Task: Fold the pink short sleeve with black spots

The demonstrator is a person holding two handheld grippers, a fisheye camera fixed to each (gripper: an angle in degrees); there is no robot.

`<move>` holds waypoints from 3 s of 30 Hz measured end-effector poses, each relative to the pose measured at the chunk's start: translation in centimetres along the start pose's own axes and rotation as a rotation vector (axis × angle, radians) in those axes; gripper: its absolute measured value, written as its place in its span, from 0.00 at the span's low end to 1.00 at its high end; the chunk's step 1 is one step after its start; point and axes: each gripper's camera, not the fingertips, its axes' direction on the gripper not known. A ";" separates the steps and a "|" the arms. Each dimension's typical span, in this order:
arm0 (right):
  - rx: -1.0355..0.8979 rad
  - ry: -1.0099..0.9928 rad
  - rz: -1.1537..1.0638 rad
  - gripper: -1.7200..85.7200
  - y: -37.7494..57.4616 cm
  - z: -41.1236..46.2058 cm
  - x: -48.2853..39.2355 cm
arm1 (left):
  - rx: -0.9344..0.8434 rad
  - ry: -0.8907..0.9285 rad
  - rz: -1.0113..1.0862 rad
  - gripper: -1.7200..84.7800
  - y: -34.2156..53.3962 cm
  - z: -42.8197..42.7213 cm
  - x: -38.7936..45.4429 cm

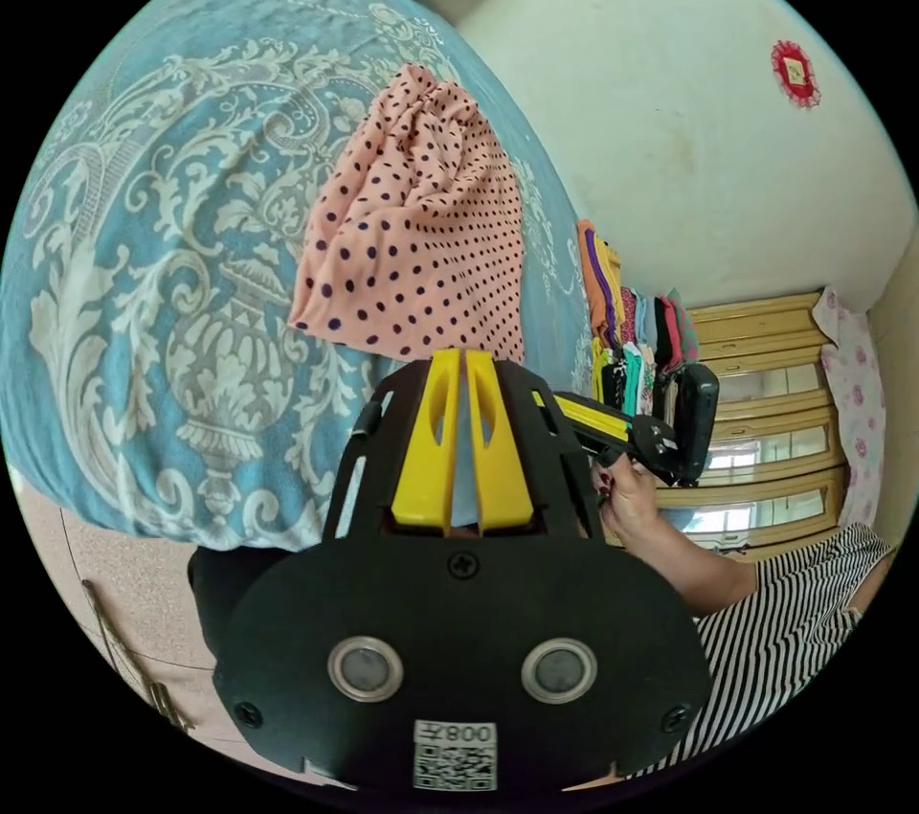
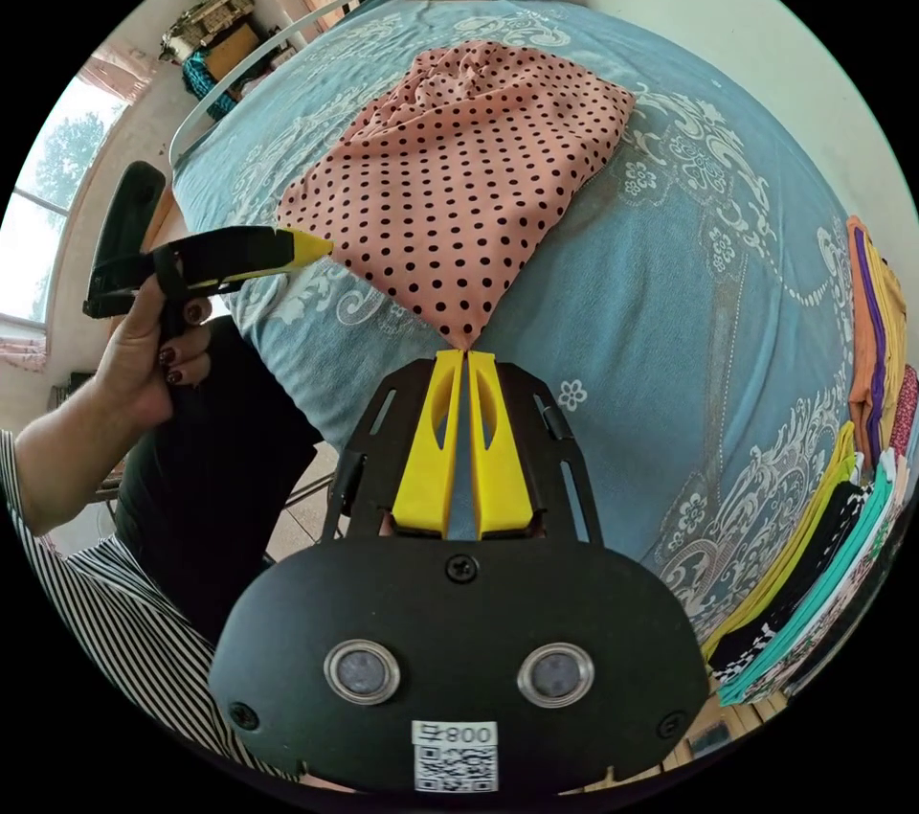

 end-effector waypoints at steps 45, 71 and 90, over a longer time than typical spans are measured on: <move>0.143 -1.191 0.543 0.13 10.4 -11.1 36.8 | -0.101 0.476 -0.142 0.03 -1.1 1.2 -4.5; 0.182 -1.274 0.462 0.04 3.3 -21.4 34.0 | 0.257 0.617 -0.432 0.15 0.3 -11.1 -14.1; 0.206 -1.310 0.454 0.04 -1.1 -25.1 26.8 | 0.393 0.714 -0.639 0.14 0.1 -12.5 -17.5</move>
